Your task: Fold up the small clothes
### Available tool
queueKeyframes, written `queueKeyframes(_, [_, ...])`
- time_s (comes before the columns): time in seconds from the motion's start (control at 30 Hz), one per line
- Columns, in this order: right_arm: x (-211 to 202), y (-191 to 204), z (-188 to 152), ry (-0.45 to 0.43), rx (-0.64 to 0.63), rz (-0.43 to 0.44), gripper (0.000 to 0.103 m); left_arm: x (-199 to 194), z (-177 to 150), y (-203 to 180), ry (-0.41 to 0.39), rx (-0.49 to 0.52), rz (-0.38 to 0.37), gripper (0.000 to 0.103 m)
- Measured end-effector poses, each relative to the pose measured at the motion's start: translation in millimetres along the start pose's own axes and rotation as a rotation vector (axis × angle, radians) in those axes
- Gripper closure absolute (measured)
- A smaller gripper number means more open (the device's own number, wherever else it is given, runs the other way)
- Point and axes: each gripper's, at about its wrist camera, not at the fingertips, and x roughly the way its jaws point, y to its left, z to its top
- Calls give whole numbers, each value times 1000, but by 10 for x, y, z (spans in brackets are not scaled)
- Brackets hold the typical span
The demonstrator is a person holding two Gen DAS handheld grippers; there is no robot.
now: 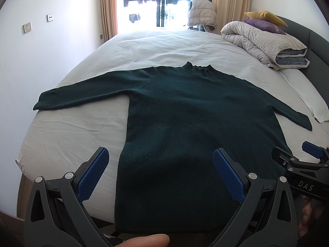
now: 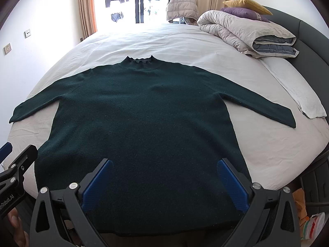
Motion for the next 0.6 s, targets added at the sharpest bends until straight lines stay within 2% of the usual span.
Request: queueKeyframes(0.6, [19, -3, -63, 1, 0, 2, 0, -12, -44, -7, 4, -5, -3, 0])
